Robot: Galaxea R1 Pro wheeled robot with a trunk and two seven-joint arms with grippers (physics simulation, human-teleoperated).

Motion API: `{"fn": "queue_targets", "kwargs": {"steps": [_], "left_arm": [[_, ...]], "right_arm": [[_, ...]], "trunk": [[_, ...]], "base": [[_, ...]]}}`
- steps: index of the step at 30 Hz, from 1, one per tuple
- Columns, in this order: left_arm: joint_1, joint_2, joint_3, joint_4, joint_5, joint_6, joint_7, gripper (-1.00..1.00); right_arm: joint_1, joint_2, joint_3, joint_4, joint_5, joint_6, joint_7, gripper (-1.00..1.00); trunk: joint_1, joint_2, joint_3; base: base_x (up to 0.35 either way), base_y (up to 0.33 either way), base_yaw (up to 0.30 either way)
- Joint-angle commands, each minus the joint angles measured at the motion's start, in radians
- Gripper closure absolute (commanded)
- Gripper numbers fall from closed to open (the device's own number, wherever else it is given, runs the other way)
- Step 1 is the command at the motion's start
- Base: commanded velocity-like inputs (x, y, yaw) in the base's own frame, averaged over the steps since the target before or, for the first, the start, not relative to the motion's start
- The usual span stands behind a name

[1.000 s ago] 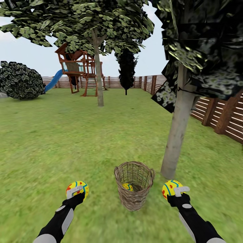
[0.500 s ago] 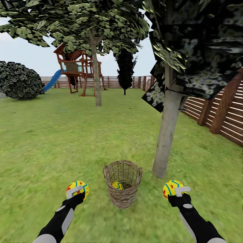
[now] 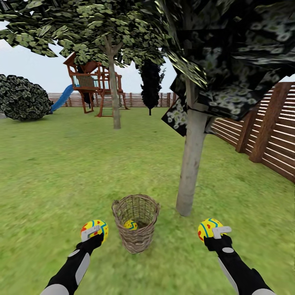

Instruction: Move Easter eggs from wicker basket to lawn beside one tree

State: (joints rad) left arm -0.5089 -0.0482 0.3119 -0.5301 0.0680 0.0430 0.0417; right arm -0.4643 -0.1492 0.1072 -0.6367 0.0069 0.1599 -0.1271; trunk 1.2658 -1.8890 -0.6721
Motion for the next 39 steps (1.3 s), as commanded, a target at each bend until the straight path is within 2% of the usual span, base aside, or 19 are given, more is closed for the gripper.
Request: {"fn": "queue_targets", "kwargs": {"steps": [1, 35, 39], "left_arm": [[0.000, -0.001, 0.003, -0.002, 0.007, 0.005, 0.001, 1.00], [0.000, -0.001, 0.003, -0.002, 0.006, 0.005, 0.000, 1.00], [0.000, -0.001, 0.003, -0.001, 0.004, 0.005, 0.000, 1.00]], "right_arm": [[0.000, -0.001, 0.008, -0.002, 0.001, 0.007, -0.008, 1.00], [-0.001, -0.003, 0.008, -0.003, 0.001, 0.007, -0.009, 1.00], [-0.001, -0.003, 0.008, -0.002, 0.001, 0.007, -0.009, 1.00]], "trunk": [[0.000, -0.001, -0.001], [0.000, -0.001, -0.001], [0.000, -0.001, -0.001]], "base": [[0.000, -0.302, 0.000], [0.000, -0.302, 0.000], [0.000, -0.302, 0.179]]}}
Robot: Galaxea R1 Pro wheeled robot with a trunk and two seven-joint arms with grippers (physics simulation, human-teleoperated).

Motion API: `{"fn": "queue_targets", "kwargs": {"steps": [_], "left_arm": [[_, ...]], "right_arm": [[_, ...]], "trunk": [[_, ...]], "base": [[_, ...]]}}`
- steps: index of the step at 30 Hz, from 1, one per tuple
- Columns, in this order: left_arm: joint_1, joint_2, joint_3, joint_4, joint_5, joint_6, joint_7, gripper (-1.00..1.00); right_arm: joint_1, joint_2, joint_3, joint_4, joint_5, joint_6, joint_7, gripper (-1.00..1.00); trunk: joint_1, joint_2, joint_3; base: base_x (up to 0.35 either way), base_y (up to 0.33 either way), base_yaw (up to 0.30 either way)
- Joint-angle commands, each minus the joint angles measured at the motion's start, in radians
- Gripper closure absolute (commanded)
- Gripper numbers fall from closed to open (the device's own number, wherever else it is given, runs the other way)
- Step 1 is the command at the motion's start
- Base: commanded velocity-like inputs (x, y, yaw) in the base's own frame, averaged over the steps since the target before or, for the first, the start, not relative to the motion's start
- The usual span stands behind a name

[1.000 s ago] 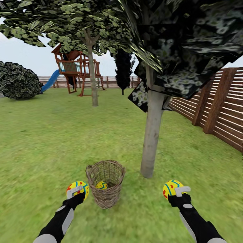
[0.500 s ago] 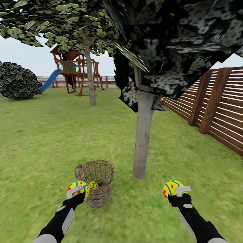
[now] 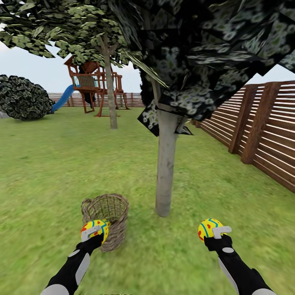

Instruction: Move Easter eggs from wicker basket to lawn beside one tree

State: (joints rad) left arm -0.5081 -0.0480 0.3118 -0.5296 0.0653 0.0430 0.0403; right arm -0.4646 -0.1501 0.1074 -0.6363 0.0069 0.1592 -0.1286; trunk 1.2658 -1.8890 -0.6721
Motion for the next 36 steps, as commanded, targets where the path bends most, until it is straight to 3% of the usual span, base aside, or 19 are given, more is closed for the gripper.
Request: {"fn": "queue_targets", "kwargs": {"steps": [1, 18, 22, 36], "left_arm": [[-0.001, -0.001, 0.002, 0.000, 0.007, 0.005, 0.001, 1.00], [0.000, -0.001, 0.004, 0.002, 0.012, 0.005, -0.001, 1.00], [0.000, 0.000, 0.004, -0.001, 0.012, 0.005, -0.045, 1.00], [-0.001, -0.003, 0.004, 0.004, 0.014, 0.005, -0.049, 1.00]], "right_arm": [[0.000, -0.002, 0.008, -0.002, 0.001, 0.008, -0.008, 1.00], [0.000, -0.003, 0.006, -0.003, 0.001, 0.008, -0.008, 1.00], [0.000, -0.003, 0.006, -0.002, 0.001, 0.008, -0.008, 1.00], [0.000, -0.003, 0.006, -0.003, 0.001, 0.008, -0.008, 1.00]], "trunk": [[0.000, -0.001, -0.001], [0.000, -0.001, -0.001], [0.000, -0.001, -0.001], [0.000, -0.001, -0.001]], "base": [[0.000, -0.302, 0.283], [0.000, -0.302, 0.250], [0.000, -0.302, 0.188], [0.000, -0.302, 0.006]]}}
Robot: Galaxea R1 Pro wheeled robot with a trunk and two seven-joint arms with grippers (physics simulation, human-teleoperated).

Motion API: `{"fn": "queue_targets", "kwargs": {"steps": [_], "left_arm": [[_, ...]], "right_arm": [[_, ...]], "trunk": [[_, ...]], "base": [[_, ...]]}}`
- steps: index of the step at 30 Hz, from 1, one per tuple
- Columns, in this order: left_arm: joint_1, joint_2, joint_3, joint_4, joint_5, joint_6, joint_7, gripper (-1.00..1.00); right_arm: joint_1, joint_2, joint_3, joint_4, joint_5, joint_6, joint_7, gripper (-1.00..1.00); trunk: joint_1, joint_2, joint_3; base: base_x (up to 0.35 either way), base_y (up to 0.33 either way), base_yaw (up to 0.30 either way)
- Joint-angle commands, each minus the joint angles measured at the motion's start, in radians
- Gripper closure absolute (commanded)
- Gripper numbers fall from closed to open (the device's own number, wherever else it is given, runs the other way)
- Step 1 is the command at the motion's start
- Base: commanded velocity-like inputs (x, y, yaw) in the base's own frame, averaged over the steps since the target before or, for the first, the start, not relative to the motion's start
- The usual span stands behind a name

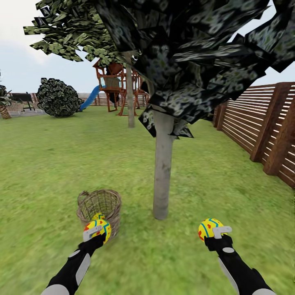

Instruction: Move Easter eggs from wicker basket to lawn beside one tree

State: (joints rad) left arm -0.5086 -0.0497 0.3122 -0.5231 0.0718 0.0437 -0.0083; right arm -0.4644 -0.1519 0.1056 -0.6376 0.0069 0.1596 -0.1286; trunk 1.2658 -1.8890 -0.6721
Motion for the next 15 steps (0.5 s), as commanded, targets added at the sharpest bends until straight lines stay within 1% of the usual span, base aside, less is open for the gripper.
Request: {"fn": "queue_targets", "kwargs": {"steps": [1, 3, 5, 12, 15], "left_arm": [[0.000, -0.001, 0.004, -0.001, 0.012, 0.004, -0.001, 1.00], [-0.001, -0.002, 0.004, 0.001, 0.015, 0.004, -0.002, 1.00], [0.000, -0.003, 0.002, 0.003, 0.016, 0.004, -0.002, 1.00], [0.000, -0.004, -0.001, 0.007, 0.011, 0.005, -0.002, 1.00], [0.000, -0.005, -0.002, 0.008, 0.011, 0.005, -0.002, 1.00]], "right_arm": [[0.000, -0.002, 0.008, -0.001, 0.001, 0.008, -0.008, 1.00], [0.000, -0.002, 0.008, -0.001, 0.001, 0.007, -0.008, 1.00], [0.000, -0.002, 0.008, -0.001, 0.001, 0.007, -0.008, 1.00], [0.000, -0.002, 0.008, -0.001, 0.001, 0.007, -0.008, 1.00], [0.000, 0.000, 0.008, -0.001, 0.001, 0.006, -0.008, 1.00]], "trunk": [[0.000, -0.001, -0.001], [0.000, -0.001, -0.001], [0.000, -0.001, -0.001], [0.000, -0.001, -0.001], [0.000, -0.001, -0.001]], "base": [[0.060, -0.290, 0.000], [0.131, -0.171, 0.000], [0.237, -0.034, 0.000], [0.329, -0.010, 0.000], [0.294, -0.174, 0.000]]}}
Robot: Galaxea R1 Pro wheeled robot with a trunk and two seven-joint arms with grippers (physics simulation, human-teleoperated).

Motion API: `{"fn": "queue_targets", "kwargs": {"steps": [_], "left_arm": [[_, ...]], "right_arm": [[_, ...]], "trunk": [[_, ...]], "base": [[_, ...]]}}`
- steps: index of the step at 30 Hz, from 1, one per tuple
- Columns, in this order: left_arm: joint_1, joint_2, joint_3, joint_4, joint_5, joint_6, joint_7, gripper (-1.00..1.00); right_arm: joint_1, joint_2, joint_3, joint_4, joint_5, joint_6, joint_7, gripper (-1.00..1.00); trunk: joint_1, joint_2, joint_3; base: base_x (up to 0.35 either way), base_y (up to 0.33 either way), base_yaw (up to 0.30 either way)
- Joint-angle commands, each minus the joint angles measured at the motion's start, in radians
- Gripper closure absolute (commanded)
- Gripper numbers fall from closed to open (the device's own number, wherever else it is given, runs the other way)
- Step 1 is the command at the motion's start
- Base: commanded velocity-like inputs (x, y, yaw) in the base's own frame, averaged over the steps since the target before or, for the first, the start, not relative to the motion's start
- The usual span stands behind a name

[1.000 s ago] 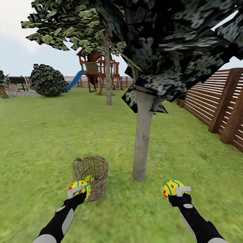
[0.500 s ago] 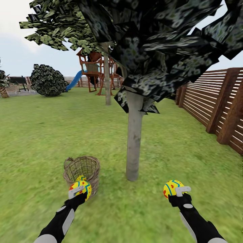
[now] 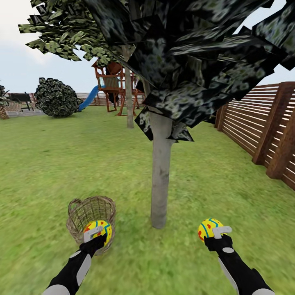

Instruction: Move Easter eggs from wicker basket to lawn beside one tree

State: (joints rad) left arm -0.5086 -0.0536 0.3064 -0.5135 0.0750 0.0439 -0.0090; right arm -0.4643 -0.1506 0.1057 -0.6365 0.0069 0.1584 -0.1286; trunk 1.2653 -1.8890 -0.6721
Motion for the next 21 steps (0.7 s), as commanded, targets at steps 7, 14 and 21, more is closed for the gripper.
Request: {"fn": "queue_targets", "kwargs": {"steps": [7, 14, 21], "left_arm": [[0.000, -0.001, 0.003, -0.002, 0.008, 0.004, -0.001, 1.00], [0.000, -0.002, 0.003, -0.002, 0.007, 0.004, -0.002, 1.00], [-0.001, -0.002, 0.003, -0.001, 0.007, 0.005, -0.002, 1.00]], "right_arm": [[0.000, -0.003, 0.008, -0.002, 0.001, 0.008, -0.008, 1.00], [0.000, -0.003, 0.008, -0.002, 0.001, 0.008, -0.008, 1.00], [0.000, -0.002, 0.008, -0.002, 0.001, 0.008, -0.008, 1.00]], "trunk": [[0.000, 0.000, -0.001], [0.000, 0.000, -0.001], [0.000, 0.000, -0.001]], "base": [[0.283, -0.208, 0.000], [0.269, -0.224, 0.000], [0.215, -0.195, 0.000]]}}
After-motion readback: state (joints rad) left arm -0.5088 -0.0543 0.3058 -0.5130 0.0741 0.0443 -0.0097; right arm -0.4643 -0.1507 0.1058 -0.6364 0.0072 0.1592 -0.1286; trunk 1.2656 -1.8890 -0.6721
